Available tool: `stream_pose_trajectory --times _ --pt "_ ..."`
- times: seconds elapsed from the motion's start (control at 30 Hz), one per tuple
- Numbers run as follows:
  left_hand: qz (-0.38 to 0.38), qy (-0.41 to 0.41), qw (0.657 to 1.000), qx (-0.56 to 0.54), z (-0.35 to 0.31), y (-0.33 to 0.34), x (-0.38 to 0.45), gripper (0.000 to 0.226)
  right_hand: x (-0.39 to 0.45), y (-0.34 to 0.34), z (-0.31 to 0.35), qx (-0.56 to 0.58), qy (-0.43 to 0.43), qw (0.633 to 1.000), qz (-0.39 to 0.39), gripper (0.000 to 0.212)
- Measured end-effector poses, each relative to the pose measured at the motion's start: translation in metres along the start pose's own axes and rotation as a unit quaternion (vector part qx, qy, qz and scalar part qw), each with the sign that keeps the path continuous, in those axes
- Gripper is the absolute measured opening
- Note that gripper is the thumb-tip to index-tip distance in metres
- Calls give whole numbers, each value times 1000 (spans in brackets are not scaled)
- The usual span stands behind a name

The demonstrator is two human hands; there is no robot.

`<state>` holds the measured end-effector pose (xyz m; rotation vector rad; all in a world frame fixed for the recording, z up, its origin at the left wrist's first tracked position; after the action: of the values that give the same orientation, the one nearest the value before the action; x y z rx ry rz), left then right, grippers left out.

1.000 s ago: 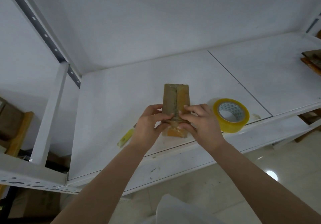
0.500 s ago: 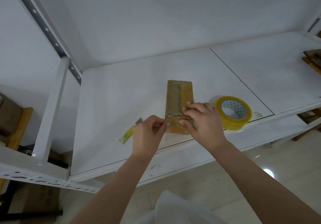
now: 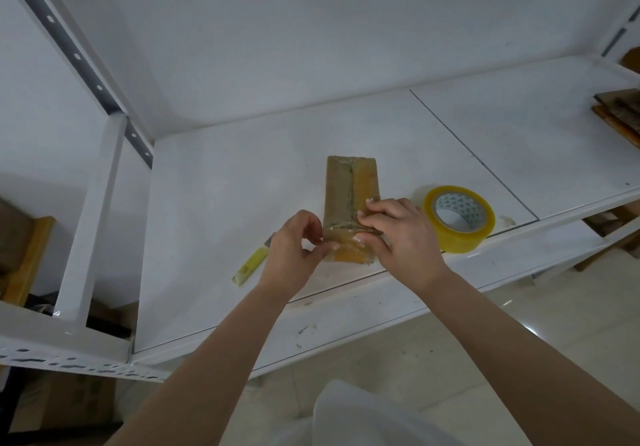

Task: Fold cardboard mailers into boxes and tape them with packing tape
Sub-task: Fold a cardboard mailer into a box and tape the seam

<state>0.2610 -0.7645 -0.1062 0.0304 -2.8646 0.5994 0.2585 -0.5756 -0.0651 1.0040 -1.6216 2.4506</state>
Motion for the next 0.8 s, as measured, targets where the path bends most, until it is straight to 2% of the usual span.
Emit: stream_pose_trajectory --times 0.2,0.3,0.33,0.4,0.5,0.6,0.7,0.8 --pt "23 -11 999 29 9 5 2 30 -2 3 -6 14 -9 1000 2 29" --pt "-18 -9 1000 9 -8 -4 6 54 -6 4 -7 16 -17 1000 0 31" --pt "-10 20 1000 11 -19 -5 10 63 -6 4 -7 20 -16 1000 -4 31" --pt "58 79 993 69 -36 0 18 73 -8 5 -6 26 -5 1000 -12 33" --pt "126 79 978 146 -48 14 19 59 -20 5 -10 22 78 997 -4 47" --pt "109 37 983 142 -46 16 13 50 -30 0 -18 -37 169 985 -15 49" --pt "92 24 984 149 -45 18 10 49 -27 -4 -16 -97 116 988 -28 39" --pt "87 18 987 135 -47 19 8 49 -23 -4 -10 -92 69 993 -33 37"
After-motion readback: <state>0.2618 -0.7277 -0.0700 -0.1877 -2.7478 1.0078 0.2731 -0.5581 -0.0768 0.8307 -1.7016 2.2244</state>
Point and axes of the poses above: each hand's wrist, its own x-axis towards the middle knuckle, its own y-axis out of the palm, z = x × y, the point moved 3 cm from there along x, towards the middle knuckle, and after that the axes turned 7 degrees about -x, right-handed, at the moved point
